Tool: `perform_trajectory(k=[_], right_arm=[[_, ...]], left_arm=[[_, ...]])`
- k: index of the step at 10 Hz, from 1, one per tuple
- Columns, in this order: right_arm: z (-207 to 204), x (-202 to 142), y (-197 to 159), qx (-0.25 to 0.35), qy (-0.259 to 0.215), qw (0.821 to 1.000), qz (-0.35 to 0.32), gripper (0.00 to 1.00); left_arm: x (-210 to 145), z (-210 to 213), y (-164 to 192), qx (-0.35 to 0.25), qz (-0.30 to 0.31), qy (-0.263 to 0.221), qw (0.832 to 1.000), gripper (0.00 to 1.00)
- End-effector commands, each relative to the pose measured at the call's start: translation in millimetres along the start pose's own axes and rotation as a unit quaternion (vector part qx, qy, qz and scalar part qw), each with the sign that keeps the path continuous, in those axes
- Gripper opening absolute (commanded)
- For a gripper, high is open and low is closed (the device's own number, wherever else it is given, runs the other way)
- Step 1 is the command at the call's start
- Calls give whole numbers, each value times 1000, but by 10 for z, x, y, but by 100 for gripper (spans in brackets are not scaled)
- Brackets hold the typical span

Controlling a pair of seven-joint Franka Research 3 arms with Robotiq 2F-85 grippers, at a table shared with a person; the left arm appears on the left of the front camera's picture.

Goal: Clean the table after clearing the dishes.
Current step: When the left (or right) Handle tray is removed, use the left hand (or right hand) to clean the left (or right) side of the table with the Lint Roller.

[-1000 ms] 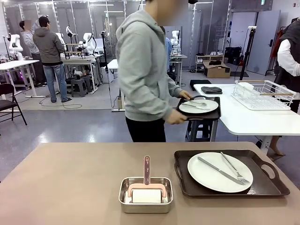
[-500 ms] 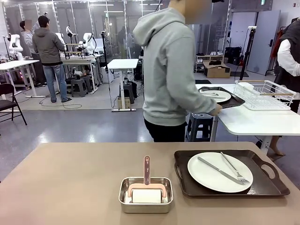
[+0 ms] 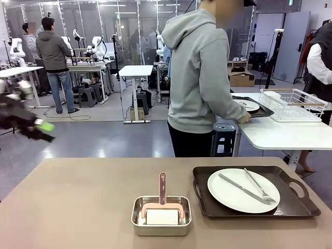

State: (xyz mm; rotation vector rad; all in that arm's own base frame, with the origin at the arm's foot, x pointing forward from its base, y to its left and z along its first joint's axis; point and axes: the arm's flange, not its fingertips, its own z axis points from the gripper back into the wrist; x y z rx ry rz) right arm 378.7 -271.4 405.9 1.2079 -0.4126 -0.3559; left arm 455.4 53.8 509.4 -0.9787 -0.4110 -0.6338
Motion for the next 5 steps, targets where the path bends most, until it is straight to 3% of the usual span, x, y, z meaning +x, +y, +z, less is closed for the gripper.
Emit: perform_trajectory(k=[1,3,5], right_arm=[[17,-12,23,2,-1,1000,2,100],[17,-12,23,2,-1,1000,2,100],[17,-12,23,2,-1,1000,2,100]], left_arm=[[310,-394,-10,34,-70,99,992,100],[631,-1114,-142,32,-105,193,975,100],[772,-1570,-183,25,-121,239,963,100]])
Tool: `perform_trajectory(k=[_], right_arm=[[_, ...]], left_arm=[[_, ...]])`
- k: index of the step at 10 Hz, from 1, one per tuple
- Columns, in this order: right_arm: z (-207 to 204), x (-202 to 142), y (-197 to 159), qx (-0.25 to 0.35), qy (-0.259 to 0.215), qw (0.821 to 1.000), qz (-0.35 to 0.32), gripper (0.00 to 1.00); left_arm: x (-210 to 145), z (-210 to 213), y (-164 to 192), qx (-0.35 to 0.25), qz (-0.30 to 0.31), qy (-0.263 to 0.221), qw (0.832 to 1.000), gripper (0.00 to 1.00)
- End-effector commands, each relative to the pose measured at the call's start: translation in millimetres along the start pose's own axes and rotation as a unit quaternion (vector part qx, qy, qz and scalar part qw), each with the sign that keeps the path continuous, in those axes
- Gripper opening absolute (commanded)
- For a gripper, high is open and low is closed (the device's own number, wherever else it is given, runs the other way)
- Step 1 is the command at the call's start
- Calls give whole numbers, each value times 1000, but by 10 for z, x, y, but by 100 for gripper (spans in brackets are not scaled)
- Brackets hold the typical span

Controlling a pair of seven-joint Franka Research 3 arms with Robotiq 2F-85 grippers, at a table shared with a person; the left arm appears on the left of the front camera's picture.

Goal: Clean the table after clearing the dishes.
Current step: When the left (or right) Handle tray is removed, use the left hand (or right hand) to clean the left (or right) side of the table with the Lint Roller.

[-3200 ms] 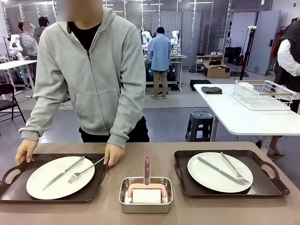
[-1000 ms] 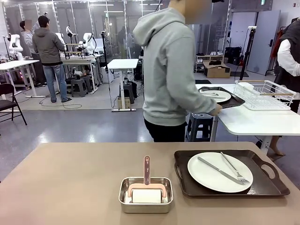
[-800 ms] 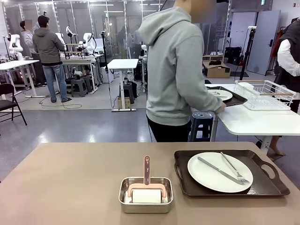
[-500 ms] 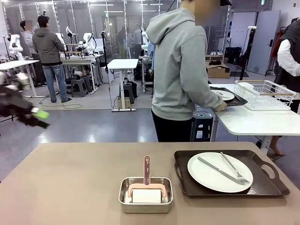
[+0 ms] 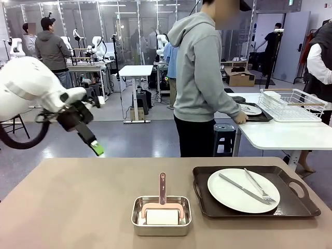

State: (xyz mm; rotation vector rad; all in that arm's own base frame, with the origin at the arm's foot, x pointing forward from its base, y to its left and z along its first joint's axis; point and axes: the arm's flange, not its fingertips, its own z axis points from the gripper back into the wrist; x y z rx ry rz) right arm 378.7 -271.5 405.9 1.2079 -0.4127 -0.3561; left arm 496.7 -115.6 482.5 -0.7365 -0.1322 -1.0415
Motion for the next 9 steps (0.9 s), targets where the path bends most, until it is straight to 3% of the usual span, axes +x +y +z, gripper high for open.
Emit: perform_trajectory(k=[1,7,8,9], right_arm=[[16,-12,24,2,-1,1000,2,100],[16,-12,24,2,-1,1000,2,100],[16,-12,24,2,-1,1000,2,100],[16,-12,24,2,-1,1000,2,100]], left_arm=[[107,55,40,2,-2,9,1000,100],[36,-11,57,1,-1,4,1000,100],[221,-74,103,0,-76,35,997,100],[503,-138,215,-9,-101,71,992,100]])
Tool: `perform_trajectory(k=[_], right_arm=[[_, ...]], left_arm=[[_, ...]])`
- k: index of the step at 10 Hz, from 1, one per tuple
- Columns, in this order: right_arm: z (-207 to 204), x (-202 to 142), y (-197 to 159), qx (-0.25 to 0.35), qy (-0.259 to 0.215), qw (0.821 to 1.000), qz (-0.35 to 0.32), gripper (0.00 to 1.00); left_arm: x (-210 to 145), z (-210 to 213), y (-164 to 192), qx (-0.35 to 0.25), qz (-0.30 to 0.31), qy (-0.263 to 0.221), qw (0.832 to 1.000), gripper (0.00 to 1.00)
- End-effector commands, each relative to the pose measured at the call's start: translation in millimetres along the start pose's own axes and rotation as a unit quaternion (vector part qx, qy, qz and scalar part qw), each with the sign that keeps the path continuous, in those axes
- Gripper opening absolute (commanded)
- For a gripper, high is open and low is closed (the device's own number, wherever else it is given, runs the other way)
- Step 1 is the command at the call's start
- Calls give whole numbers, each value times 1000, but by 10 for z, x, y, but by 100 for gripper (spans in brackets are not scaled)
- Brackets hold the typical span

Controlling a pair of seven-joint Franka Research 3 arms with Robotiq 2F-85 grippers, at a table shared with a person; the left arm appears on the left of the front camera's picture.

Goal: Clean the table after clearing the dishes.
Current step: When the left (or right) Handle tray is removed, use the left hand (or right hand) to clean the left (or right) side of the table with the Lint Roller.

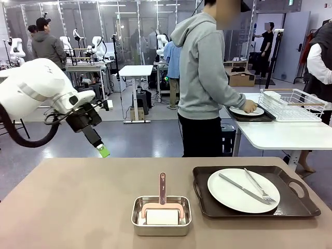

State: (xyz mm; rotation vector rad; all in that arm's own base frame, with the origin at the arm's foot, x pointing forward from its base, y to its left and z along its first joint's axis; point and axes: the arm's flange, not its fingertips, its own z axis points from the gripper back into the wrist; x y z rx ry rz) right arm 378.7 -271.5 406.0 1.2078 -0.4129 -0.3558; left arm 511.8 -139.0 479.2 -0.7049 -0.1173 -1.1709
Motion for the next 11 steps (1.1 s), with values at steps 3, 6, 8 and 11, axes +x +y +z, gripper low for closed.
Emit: perform_trajectory(k=[3,6,8,11], right_arm=[[16,-12,22,2,-1,1000,2,100],[16,-12,22,2,-1,1000,2,100],[16,-12,22,2,-1,1000,2,100],[16,-12,22,2,-1,1000,2,100]], left_arm=[[1208,-380,668,-42,-85,167,981,100],[1761,-821,933,-102,-105,239,960,100],[1942,-1093,973,-127,-111,268,948,100],[2058,-1378,1023,-139,-113,274,945,100]])
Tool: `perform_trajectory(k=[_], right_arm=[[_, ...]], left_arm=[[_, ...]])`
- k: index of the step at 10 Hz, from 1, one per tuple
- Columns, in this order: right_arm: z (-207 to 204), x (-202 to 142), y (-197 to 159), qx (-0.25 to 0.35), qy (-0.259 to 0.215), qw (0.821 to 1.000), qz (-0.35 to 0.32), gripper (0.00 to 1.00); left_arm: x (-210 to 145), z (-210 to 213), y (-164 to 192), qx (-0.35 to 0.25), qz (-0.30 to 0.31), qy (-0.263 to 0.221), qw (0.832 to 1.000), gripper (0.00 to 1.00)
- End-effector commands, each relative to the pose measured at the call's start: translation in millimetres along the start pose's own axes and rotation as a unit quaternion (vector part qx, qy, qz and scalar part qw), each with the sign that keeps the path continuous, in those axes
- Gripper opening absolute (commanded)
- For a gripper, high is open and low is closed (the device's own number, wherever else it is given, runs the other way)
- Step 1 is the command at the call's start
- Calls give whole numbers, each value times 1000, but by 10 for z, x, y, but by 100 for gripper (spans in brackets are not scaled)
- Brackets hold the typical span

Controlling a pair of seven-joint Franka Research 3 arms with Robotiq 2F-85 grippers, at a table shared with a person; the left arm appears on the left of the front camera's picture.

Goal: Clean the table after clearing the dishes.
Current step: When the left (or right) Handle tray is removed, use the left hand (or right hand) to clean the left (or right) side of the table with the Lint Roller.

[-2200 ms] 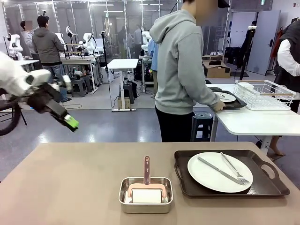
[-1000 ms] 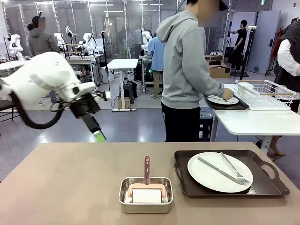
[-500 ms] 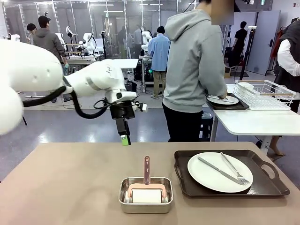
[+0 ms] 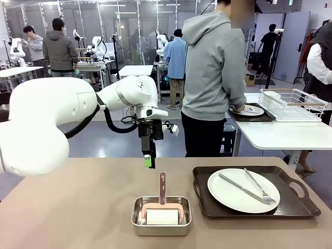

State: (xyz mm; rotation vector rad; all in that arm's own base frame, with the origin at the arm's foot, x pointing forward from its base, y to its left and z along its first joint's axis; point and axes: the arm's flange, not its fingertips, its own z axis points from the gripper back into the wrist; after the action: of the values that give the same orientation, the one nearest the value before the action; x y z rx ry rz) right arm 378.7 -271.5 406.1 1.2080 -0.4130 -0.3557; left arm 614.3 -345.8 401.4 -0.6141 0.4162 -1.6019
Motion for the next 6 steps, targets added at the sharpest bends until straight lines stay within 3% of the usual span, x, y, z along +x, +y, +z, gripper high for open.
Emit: perform_trajectory(k=[1,6], right_arm=[[15,-13,22,2,-1,1000,2,100],[15,-13,22,2,-1,1000,2,100]], left_arm=[[231,267,221,-9,13,12,1000,100],[638,-13,235,-43,35,24,998,100]])
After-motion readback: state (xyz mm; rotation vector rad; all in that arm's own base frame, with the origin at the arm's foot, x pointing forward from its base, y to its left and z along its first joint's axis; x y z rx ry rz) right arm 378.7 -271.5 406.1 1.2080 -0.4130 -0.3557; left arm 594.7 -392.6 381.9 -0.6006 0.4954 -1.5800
